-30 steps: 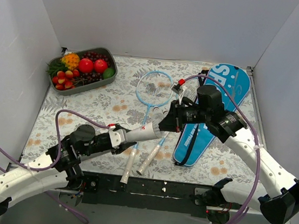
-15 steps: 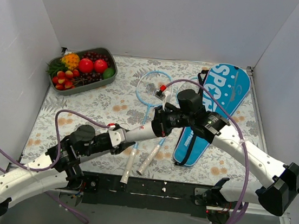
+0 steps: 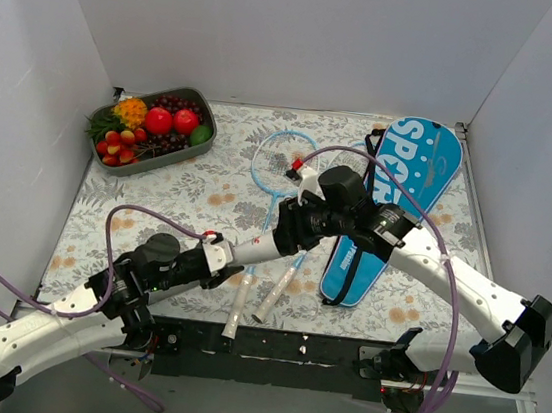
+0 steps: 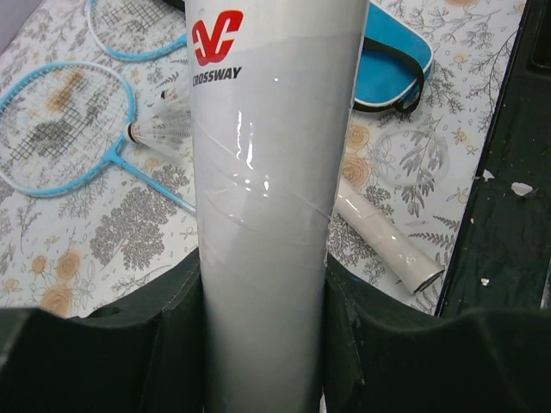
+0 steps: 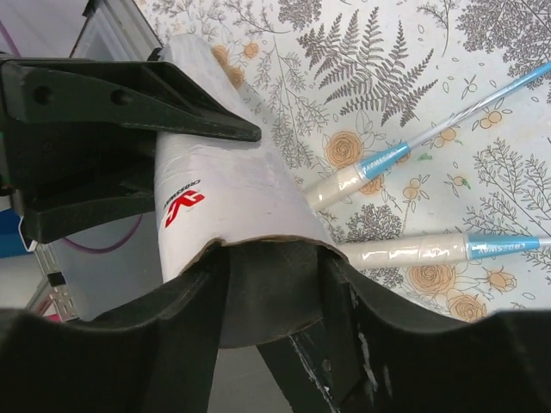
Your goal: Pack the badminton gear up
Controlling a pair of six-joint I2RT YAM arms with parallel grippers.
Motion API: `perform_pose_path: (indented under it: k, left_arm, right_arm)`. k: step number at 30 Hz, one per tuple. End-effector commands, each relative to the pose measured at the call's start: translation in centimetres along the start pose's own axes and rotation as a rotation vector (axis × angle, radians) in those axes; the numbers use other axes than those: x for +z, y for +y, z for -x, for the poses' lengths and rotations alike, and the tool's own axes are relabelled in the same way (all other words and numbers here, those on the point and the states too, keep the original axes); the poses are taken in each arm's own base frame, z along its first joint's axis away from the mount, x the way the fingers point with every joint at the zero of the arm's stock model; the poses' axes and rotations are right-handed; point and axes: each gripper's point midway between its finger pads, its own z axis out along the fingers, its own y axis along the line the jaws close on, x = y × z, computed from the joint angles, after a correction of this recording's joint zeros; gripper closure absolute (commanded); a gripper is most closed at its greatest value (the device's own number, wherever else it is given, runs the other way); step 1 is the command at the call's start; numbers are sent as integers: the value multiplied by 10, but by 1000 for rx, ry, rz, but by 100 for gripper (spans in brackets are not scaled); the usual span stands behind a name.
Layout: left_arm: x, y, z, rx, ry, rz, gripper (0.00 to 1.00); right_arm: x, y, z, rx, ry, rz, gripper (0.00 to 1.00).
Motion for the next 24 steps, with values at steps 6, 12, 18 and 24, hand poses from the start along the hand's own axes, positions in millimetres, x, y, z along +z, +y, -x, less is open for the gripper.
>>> perform_pose_path:
  k: [6,12,18,24]
  left_arm:
    - [-2,3,52,41,-202,-1,100]
    - [-3,3,51,40,-205,5,100]
    - [-4,5,52,38,-208,13,100]
    - [-5,6,54,35,-215,19,100]
  right_arm:
    - [-65,-3,47,-64,-161,-2,38]
    - [-93,-60,56,-56,-178,-194,38]
    - [-82,-145,48,-62,-142,-505,38]
    - [-45,-188,29,99,-184,-548,38]
